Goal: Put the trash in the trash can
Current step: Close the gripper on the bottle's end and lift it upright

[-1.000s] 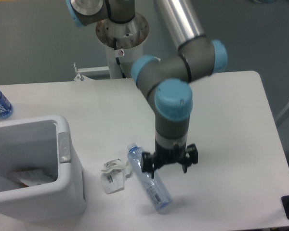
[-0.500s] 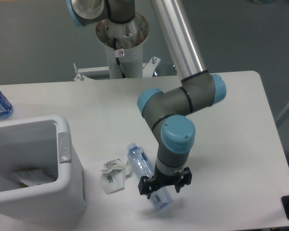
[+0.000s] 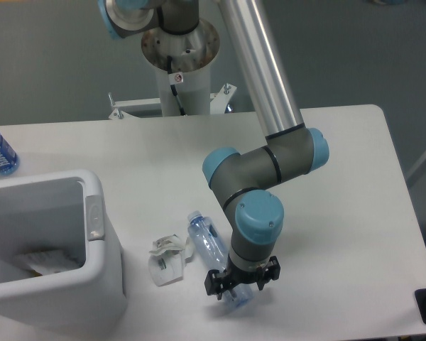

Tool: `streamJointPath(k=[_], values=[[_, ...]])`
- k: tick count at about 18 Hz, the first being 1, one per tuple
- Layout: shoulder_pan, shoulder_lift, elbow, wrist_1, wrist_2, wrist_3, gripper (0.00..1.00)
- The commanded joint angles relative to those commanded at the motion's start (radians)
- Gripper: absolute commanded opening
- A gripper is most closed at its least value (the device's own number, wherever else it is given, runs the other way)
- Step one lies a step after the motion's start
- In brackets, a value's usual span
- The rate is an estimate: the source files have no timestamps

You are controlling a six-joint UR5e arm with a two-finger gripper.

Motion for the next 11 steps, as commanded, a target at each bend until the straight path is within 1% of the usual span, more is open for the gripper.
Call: streamJointPath(k=[3,4,7,8,11], values=[[-0.014,0.0,0.005,0.003,0.009,-0.026,1.0],[-0.014,0.003,0.006,0.005,0.008,-0.025,0.96],[-0.014,0.009,0.005,0.003,0.006,-0.017,0.69],[-0.014,0.012,0.003,0.002,0.006,-0.014,0.63],[-0.014,0.02,-0.008,0.002,0.009,-0.011,0.51]])
